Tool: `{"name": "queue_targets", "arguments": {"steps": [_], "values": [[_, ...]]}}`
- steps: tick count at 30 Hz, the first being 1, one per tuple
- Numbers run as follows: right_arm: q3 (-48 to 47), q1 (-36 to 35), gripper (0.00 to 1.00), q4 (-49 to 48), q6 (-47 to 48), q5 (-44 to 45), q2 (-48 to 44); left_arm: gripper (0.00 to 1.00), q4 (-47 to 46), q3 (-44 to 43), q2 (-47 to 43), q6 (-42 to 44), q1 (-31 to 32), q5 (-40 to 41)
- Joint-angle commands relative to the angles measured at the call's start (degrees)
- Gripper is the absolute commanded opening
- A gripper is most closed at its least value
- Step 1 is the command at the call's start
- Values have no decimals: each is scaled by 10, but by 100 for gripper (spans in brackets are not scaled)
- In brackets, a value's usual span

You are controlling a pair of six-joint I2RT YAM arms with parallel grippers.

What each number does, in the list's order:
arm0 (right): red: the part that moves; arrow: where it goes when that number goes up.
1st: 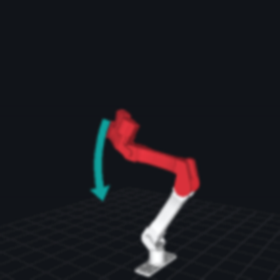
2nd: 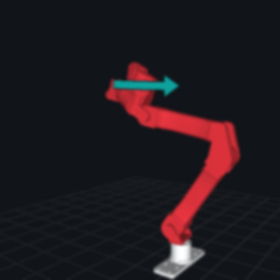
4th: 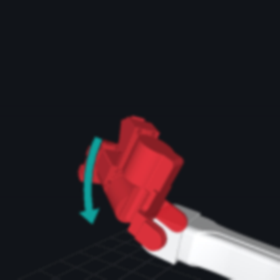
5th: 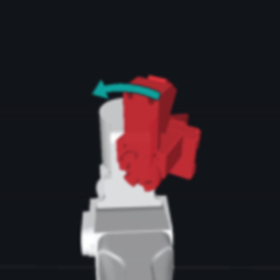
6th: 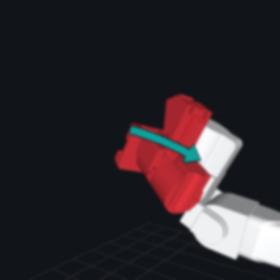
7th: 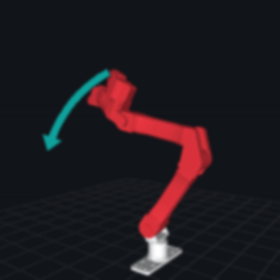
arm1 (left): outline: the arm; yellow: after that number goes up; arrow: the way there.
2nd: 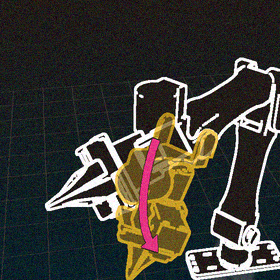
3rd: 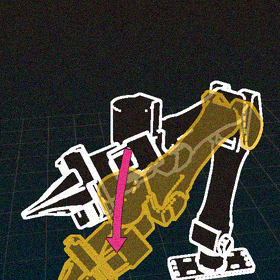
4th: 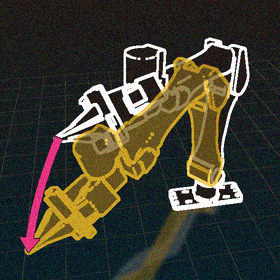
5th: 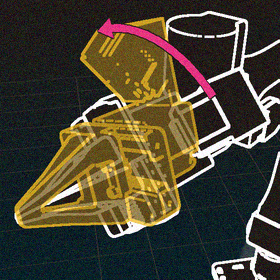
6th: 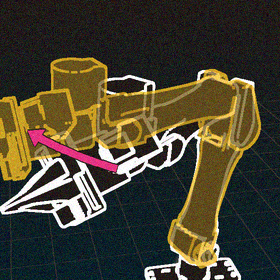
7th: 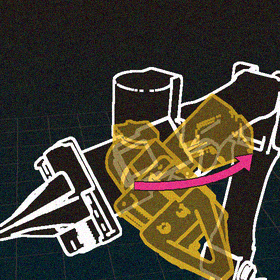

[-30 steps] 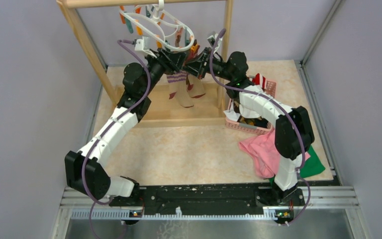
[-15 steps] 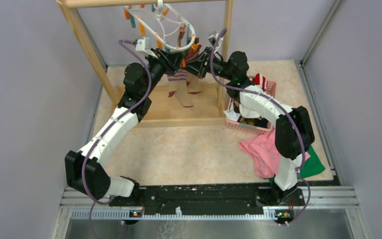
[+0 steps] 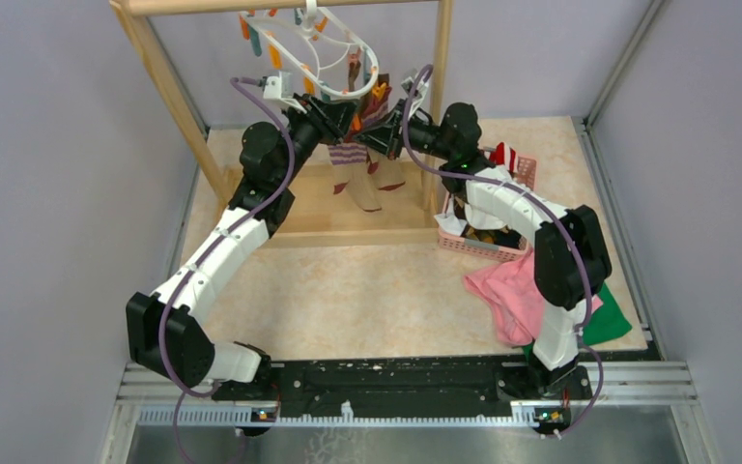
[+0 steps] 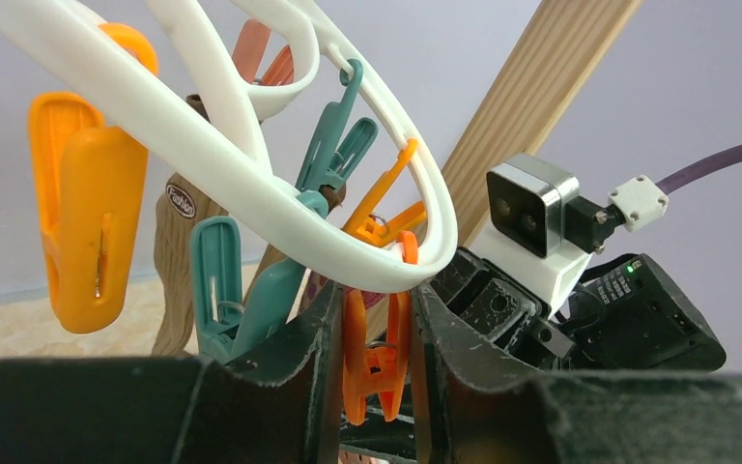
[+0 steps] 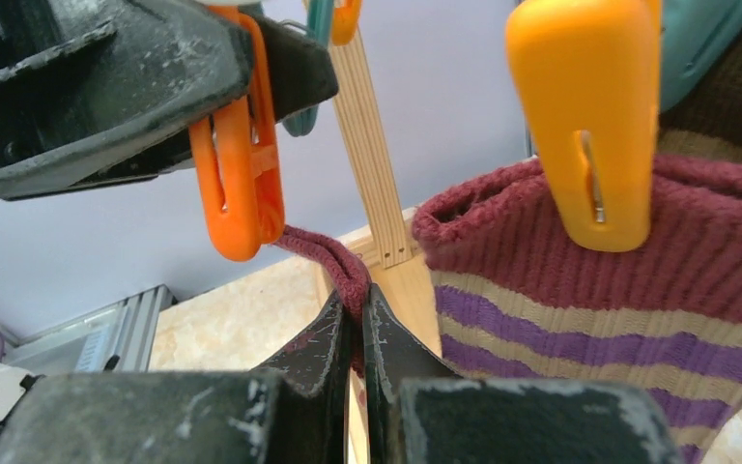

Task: Clip the socks to the hanger
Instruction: Open the clamp at the hanger.

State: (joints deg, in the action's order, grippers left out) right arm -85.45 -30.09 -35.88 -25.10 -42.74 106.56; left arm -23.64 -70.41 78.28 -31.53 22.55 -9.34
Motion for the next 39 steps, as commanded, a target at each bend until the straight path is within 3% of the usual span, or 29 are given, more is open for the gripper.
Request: {"name": "queue_targets", "arguments": {"steps": [1,10,20,39], "values": [[-10,5,0,0,49,-34,-25,20,-49,-9,-17,10,1,3],[6,10,0,-51,52,-87,-36,19,-67,3,-21,22,0,-16],[20,32,0,-156,-39,-102,-33,19,-74,9,-25,27,0,-29],[4,33,0,-183,-82,-106,-26,18,-84,14,-21,25,0,-45]]}}
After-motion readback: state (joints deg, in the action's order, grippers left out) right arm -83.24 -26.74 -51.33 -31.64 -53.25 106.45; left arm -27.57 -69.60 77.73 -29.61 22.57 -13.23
